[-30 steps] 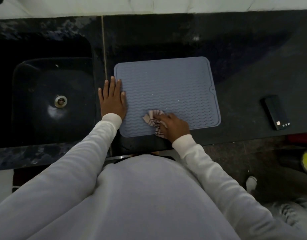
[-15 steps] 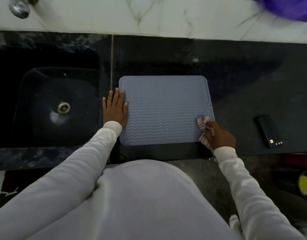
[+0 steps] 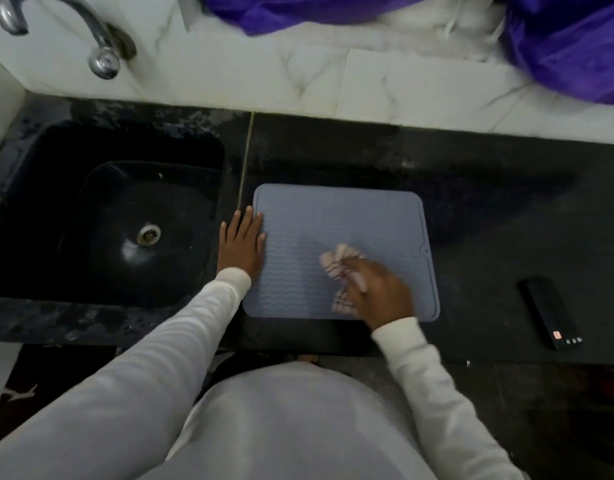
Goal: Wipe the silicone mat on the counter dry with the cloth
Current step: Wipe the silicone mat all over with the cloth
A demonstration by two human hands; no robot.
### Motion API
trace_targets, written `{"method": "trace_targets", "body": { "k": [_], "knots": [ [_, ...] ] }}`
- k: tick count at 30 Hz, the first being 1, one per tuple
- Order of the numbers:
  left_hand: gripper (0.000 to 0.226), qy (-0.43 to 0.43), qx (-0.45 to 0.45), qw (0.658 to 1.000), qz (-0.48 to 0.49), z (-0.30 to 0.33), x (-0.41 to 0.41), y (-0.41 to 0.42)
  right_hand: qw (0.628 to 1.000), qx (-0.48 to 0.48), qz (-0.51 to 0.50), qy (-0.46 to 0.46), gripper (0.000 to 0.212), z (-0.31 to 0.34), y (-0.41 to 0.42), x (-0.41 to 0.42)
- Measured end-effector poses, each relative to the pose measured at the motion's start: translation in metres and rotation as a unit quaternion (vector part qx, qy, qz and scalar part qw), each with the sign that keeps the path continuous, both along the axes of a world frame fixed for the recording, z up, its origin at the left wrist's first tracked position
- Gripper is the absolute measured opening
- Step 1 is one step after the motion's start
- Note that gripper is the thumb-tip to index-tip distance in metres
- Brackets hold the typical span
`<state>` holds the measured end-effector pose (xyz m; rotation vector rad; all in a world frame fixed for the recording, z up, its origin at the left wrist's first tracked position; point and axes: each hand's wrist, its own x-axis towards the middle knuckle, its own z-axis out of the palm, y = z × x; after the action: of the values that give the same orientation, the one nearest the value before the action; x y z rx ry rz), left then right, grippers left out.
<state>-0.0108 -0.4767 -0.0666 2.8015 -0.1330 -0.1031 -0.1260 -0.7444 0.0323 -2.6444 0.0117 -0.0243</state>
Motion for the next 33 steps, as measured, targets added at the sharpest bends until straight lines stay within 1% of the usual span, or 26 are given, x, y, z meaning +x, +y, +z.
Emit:
{"method": "trace_targets", "body": {
  "k": [3,5,6,8,10,12,15,18,21,26,30,33],
  "knots": [
    [0.061,-0.004,0.003,1.0,0.004,-0.001,0.001,0.0,0.992,-0.056,0.116,-0.007,0.04,-0.008,0.058,0.02],
    [0.064,-0.005,-0.005,1.0,0.002,0.0,0.004,0.001,0.98,-0.094,0.176,0.011,0.037,-0.017,0.088,0.032],
    [0.063,-0.003,-0.001,1.0,0.0,0.0,0.004,0.001,0.975,-0.102,0.196,0.03,0.036,-0.023,0.096,0.035],
    [0.057,0.004,0.015,1.0,-0.004,-0.001,0.004,0.001,0.974,-0.092,0.201,0.057,0.034,-0.028,0.099,0.037],
    [0.06,0.005,0.02,1.0,0.001,-0.001,0.004,0.001,0.978,-0.063,0.188,0.065,0.036,-0.03,0.087,0.038],
    [0.065,0.007,0.021,1.0,0.004,-0.002,0.004,0.002,0.978,-0.063,0.176,0.094,0.04,-0.034,0.068,0.038],
    [0.066,0.009,0.01,1.0,0.006,-0.002,0.005,0.001,0.989,-0.062,0.114,0.071,0.046,-0.046,0.027,0.033],
    [0.065,0.006,0.006,1.0,0.007,-0.002,0.005,0.001,0.989,-0.079,0.054,0.11,0.047,-0.056,-0.016,0.024],
    [0.065,0.004,0.013,1.0,0.008,-0.002,0.005,0.002,0.984,-0.084,0.016,0.158,0.052,-0.056,-0.051,0.018],
    [0.064,-0.011,0.017,1.0,0.011,-0.005,0.005,0.002,0.981,-0.103,-0.056,0.154,0.049,-0.051,-0.094,0.006],
    [0.06,-0.014,0.016,1.0,0.013,-0.006,0.005,0.0,0.972,-0.128,-0.113,0.159,0.052,-0.045,-0.128,0.001],
    [0.059,-0.022,0.008,1.0,0.011,-0.005,0.004,0.0,0.967,-0.118,-0.167,0.153,0.052,-0.042,-0.136,0.001]
  ]
}}
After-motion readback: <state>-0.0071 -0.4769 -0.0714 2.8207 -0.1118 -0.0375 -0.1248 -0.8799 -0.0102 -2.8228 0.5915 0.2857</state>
